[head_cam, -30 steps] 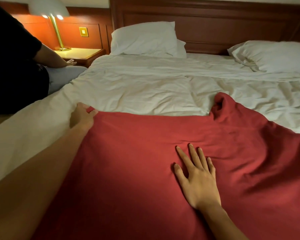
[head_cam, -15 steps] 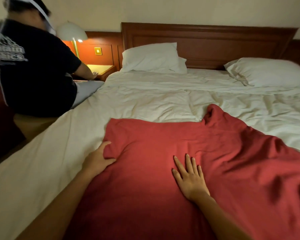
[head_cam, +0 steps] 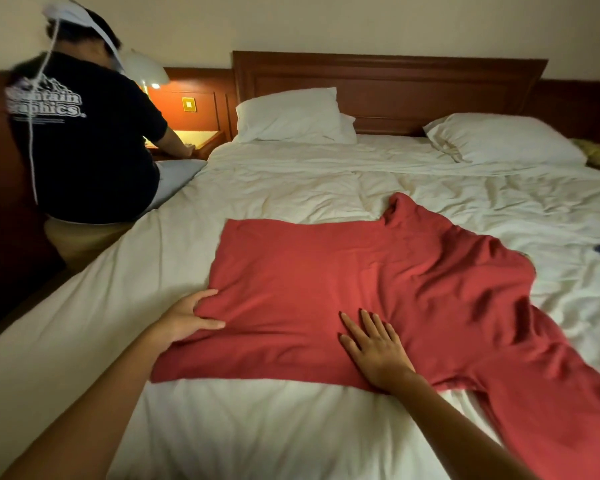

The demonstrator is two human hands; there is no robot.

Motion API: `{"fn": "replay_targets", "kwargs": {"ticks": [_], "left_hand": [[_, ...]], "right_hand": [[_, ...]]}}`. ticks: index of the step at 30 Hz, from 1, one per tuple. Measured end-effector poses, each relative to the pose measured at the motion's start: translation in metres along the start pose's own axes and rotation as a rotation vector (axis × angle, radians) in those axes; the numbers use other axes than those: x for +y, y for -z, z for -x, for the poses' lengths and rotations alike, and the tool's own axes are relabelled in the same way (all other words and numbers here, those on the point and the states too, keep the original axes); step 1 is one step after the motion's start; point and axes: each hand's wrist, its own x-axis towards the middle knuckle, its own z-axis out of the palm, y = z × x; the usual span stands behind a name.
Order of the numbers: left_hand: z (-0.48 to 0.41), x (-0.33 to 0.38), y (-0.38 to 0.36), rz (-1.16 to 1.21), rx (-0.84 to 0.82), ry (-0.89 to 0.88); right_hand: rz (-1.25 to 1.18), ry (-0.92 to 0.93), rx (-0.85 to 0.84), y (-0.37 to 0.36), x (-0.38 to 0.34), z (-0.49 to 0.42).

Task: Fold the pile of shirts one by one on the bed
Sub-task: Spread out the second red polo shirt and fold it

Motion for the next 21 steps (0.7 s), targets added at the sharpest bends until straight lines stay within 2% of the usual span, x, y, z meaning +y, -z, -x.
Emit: {"fn": "replay_targets", "kwargs": {"ticks": [2, 4, 6, 11, 13, 15, 17, 19, 21], "left_hand": [[0.014, -0.009, 0.002, -0.06, 0.247, -0.038], [0.029, -0.011, 0.001, -0.264, 0.346, -0.016], [0.045, -0.009, -0.009, -0.423, 0.305, 0.027], [0.081, -0.018, -0.022, -0.536, 0.167, -0.059], [0.085, -0.023, -0.003, -0.645, 0.105, 0.023], [0.083, -0.013, 0.013, -0.814, 0.023, 0.15], [0.075, 0.013, 0.007, -0.986, 0.041, 0.198], [0.061, 0.048, -0.025, -0.947, 0.049, 0.054], [0.048, 0.084, -0.079, -0.789, -0.047, -0.126]], "right_hand": [[0.011, 0.015, -0.001, 0.002, 0.001, 0.01], [0.008, 0.027, -0.011, 0.005, 0.002, 0.02], [-0.004, 0.043, -0.028, 0.009, 0.005, 0.027], [0.148, 0.13, -0.109, 0.03, 0.041, 0.042], [0.222, 0.118, -0.149, 0.04, 0.071, 0.05], [0.122, 0.04, -0.093, 0.054, 0.101, 0.058], [0.011, -0.07, 0.066, 0.068, 0.132, 0.063], [0.015, -0.181, 0.131, 0.074, 0.162, 0.066], [-0.026, -0.303, 0.064, 0.071, 0.189, 0.07]]}}
